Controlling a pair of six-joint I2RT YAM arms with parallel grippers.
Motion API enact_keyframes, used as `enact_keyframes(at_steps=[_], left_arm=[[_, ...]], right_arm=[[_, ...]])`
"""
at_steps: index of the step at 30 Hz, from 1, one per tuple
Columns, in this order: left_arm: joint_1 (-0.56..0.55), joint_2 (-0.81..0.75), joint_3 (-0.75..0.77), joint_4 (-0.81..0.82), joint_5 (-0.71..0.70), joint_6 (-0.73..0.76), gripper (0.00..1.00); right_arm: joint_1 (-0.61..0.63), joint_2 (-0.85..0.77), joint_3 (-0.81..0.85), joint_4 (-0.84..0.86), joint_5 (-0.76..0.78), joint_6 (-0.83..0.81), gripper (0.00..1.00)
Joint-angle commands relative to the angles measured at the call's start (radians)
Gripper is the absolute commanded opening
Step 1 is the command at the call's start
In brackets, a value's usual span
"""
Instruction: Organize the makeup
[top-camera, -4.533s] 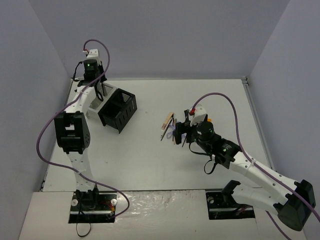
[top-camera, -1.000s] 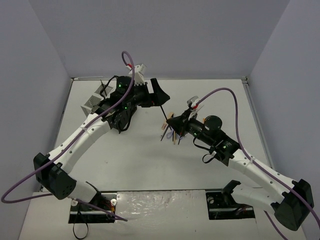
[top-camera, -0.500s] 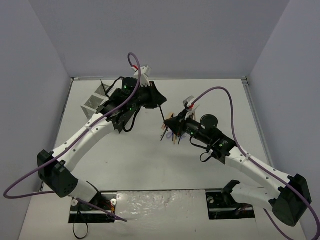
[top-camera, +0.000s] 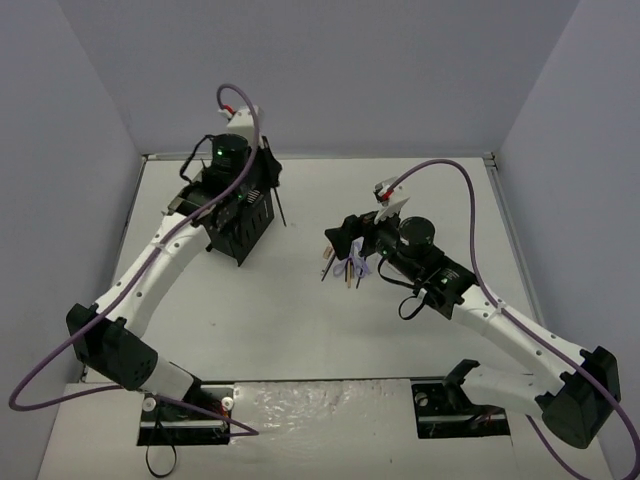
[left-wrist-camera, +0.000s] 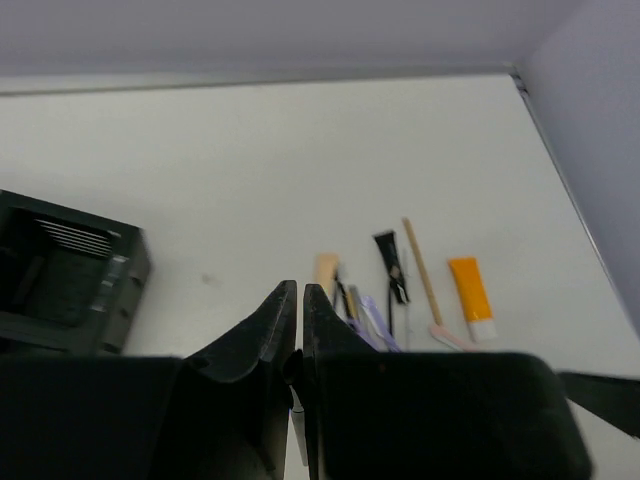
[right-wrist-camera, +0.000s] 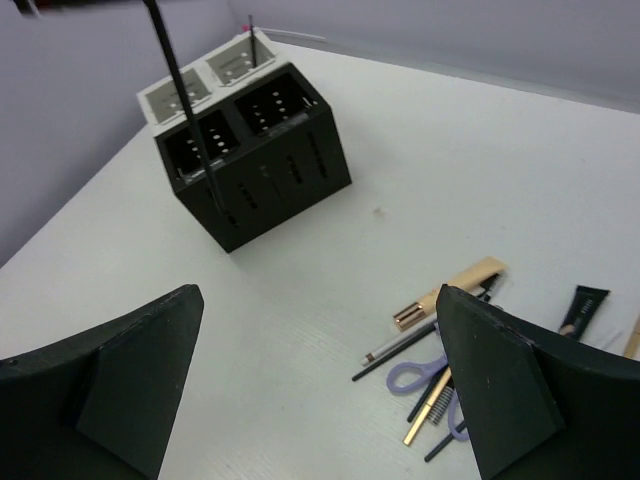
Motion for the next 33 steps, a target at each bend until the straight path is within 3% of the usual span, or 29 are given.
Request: enact_keyframes(at_steps=[1, 6, 11, 18, 23, 26, 30, 33], left_arm=[[0.189, 0.033, 0.126, 0.121, -0.151, 0.130, 0.00], [0.340, 0.137, 0.188, 0.267, -0.145, 0.183, 0.00], [0.422, 0.277, 0.266, 0.356, -0.117, 0.203, 0.00], [0.471, 0.418, 0.304, 0.444, -0.092, 0.225, 0.00], [0.478, 0.452, 0.235, 0.547, -0.095, 0.232, 0.01], [0.480, 0.456, 0.208, 0.541, -0.102, 0.229, 0.12], [0.480, 0.443, 0.182, 0.522, -0.105, 0.214, 0.37], [0.480, 0.416, 0.161, 0.511, -0.105, 0.201, 0.46]], right_arm=[[-0.008, -0.055, -0.007, -0.022, 0.151, -0.018, 1.00], [-0.012, -0.081, -0.049, -0.056, 0.163, -0.011, 1.00], [-0.012, -0.124, -0.101, -0.063, 0.157, -0.004, 1.00], [-0.017, -0.138, -0.118, -0.104, 0.148, -0.009, 1.00], [-0.017, -0.147, -0.133, -0.128, 0.147, -0.005, 1.00], [-0.019, -0.148, -0.131, -0.156, 0.164, 0.006, 1.00], [-0.019, -0.145, -0.134, -0.190, 0.238, 0.052, 1.00], [-0.017, -0.115, -0.118, -0.227, 0.288, 0.089, 1.00]])
